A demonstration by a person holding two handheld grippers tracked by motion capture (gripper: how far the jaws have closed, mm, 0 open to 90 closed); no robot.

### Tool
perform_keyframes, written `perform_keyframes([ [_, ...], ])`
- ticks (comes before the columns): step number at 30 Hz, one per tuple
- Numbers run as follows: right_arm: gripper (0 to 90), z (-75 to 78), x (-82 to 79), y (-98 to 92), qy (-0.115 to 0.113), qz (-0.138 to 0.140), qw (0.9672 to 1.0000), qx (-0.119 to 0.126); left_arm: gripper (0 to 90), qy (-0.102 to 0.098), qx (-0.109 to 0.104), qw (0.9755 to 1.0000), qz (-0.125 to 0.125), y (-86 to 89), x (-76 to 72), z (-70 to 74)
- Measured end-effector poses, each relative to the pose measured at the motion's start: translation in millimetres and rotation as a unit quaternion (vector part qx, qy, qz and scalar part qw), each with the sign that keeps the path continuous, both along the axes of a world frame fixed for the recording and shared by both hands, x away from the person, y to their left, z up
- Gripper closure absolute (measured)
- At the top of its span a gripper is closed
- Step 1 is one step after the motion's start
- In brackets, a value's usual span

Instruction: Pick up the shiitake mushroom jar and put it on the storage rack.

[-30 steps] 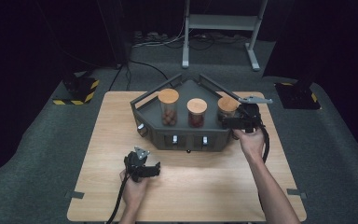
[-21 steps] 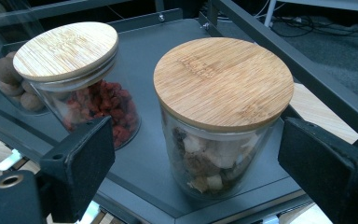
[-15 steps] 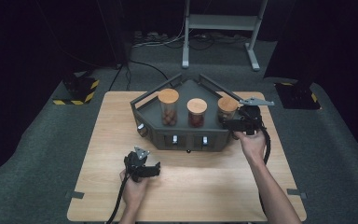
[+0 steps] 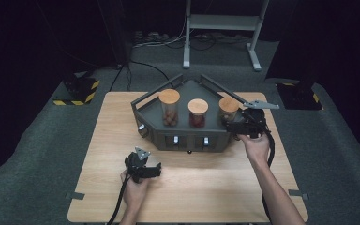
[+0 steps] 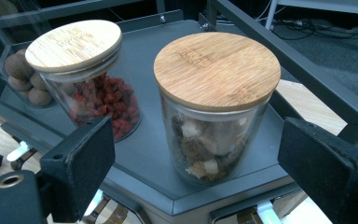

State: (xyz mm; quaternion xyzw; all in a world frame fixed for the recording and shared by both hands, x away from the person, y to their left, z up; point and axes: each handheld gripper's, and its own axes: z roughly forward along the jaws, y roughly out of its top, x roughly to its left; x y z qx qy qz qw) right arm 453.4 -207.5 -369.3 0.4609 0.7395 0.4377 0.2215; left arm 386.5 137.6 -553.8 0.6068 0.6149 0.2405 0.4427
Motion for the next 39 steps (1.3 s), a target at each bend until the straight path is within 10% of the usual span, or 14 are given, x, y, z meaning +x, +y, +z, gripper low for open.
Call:
perform_keyframes([
  [39, 10.0, -8.4, -21.5, -22.8, -0.006, 0.001, 0.9998, 0.021, 6.7, 0.0, 0.0, 1.0, 0.0, 0.0, 0.0, 0.0],
])
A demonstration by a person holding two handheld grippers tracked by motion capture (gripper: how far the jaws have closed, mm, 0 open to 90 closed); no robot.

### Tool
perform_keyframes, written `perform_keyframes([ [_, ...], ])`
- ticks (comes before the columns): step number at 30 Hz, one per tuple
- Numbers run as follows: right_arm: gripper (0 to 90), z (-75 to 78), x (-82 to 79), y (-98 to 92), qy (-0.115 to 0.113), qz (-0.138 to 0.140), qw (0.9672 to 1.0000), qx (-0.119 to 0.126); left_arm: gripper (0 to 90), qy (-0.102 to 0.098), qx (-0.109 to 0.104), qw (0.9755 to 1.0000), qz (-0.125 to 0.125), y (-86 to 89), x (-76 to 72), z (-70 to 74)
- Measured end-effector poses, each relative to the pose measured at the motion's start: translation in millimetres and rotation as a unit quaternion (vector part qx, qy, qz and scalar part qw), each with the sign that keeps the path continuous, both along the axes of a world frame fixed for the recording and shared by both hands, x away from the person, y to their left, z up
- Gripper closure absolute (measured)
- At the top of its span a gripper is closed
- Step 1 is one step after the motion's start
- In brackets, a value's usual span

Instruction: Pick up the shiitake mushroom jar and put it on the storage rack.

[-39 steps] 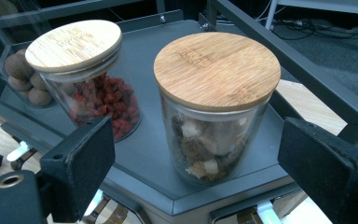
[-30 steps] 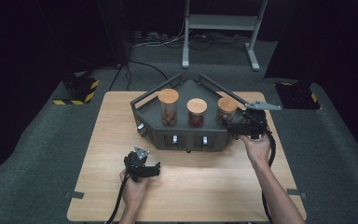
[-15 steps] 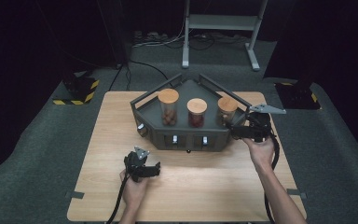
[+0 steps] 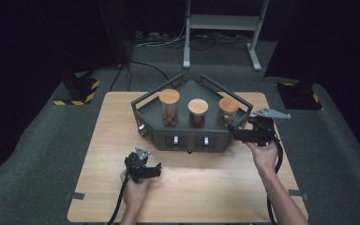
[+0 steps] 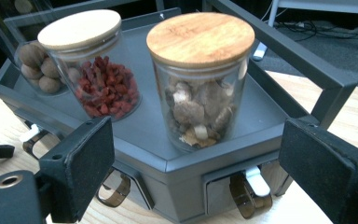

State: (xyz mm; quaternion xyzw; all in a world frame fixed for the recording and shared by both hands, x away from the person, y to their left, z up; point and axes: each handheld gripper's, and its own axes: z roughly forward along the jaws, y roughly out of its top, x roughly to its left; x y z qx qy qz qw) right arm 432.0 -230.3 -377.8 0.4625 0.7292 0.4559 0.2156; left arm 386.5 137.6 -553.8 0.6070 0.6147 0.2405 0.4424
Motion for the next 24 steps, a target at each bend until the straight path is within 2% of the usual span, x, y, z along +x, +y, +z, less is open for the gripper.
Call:
perform_keyframes([
  [10, 9.8, -3.2, -4.5, -6.7, 0.001, -0.003, 1.0, 0.008, 6.6, 0.0, 0.0, 1.0, 0.0, -0.1, 0.0, 0.0],
  [24, 8.7, -16.9, -12.3, -19.7, 0.005, -0.007, 0.9998, 0.015, 6.7, -0.001, -0.001, 1.0, 0.001, -0.2, 0.2, -0.1],
])
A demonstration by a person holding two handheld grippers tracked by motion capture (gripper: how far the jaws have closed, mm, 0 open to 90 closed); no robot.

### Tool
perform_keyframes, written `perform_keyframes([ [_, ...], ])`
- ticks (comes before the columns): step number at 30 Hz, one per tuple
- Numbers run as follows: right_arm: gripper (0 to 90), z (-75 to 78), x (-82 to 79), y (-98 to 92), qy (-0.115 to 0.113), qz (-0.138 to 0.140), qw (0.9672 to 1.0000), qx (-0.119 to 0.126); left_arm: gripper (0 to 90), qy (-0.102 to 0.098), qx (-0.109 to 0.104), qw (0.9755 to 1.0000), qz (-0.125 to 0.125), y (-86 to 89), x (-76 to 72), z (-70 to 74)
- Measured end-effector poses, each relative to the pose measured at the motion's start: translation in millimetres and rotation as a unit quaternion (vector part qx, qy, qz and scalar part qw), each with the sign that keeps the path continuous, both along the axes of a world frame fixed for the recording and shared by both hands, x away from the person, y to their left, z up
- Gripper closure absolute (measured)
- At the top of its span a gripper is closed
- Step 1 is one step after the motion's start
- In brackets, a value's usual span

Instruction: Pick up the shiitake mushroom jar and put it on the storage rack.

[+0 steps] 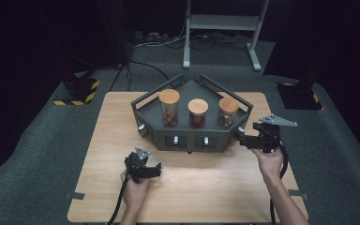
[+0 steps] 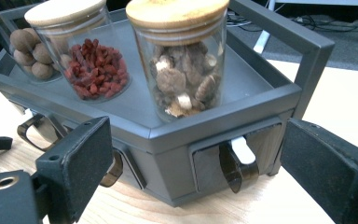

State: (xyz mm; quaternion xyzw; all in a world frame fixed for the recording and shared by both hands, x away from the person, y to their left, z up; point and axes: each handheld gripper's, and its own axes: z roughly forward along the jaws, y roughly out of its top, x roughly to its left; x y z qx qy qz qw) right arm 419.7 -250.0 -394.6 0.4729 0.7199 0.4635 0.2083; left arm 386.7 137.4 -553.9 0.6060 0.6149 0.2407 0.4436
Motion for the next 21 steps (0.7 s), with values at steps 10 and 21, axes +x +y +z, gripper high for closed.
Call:
perform_keyframes([
  [10, 7.2, -18.7, -9.9, -8.3, 0.002, -0.007, 1.0, 0.006, 6.6, 0.001, 0.001, 1.0, 0.0, 0.1, -0.1, 0.0],
  [21, 6.6, -37.4, -14.9, -11.4, 0.009, -0.014, 0.9998, 0.01, 6.7, 0.0, 0.0, 1.0, 0.0, 0.0, -0.1, 0.0],
])
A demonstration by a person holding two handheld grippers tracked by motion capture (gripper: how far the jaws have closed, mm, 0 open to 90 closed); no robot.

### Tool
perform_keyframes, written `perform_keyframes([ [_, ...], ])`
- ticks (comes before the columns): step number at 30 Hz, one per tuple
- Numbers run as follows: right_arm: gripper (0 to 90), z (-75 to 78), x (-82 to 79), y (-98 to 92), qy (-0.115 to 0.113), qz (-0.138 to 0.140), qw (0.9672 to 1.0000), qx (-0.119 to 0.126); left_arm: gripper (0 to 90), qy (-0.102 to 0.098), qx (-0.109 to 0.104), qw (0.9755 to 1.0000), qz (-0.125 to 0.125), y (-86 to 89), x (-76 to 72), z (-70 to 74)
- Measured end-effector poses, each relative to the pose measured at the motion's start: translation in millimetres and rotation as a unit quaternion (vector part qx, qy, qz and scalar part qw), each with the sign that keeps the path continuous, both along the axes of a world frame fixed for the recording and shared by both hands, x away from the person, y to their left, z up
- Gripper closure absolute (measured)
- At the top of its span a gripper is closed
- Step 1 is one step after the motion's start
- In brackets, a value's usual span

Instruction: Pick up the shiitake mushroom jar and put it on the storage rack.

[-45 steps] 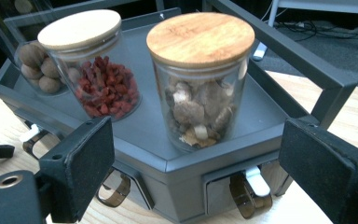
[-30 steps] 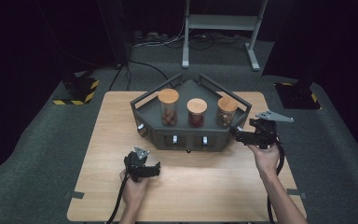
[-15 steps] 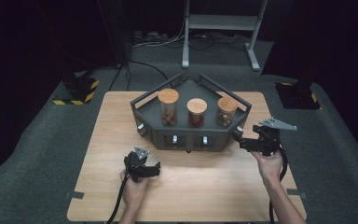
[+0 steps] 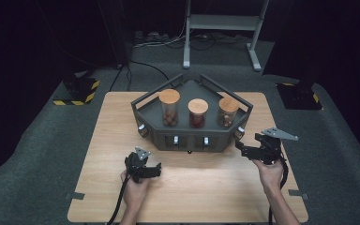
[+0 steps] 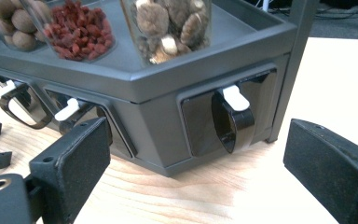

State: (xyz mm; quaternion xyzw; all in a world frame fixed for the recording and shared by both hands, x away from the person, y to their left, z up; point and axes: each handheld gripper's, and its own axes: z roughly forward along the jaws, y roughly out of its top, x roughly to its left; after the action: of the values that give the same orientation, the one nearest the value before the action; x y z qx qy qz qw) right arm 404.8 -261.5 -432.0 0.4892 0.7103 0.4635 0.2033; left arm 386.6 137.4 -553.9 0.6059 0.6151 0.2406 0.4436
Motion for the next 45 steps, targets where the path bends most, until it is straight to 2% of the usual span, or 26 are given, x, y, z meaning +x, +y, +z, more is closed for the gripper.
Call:
perform_keyframes([
  [6, 6.2, -12.4, 0.2, -1.2, 0.012, -0.008, 0.9999, 0.0, 6.7, 0.001, 0.002, 1.0, -0.001, 0.3, -0.2, 0.1],
  [22, 5.4, -32.4, -3.1, 2.4, 0.021, -0.016, 0.9997, -0.002, 6.7, 0.001, 0.002, 1.0, -0.001, 0.3, -0.2, 0.1],
  [28, 5.2, -41.5, -2.1, 2.5, 0.034, -0.021, 0.9992, -0.003, 6.7, 0.001, 0.002, 1.0, -0.001, 0.3, -0.2, 0.1],
  [36, 5.4, -54.9, -0.6, 3.4, 0.056, -0.028, 0.9979, -0.018, 6.7, 0.001, 0.002, 1.0, -0.001, 0.2, -0.2, 0.0],
  [45, 5.4, -64.4, 0.6, 7.2, 0.065, -0.03, 0.9968, -0.036, 6.7, 0.001, 0.002, 1.0, -0.001, 0.3, -0.2, 0.1],
])
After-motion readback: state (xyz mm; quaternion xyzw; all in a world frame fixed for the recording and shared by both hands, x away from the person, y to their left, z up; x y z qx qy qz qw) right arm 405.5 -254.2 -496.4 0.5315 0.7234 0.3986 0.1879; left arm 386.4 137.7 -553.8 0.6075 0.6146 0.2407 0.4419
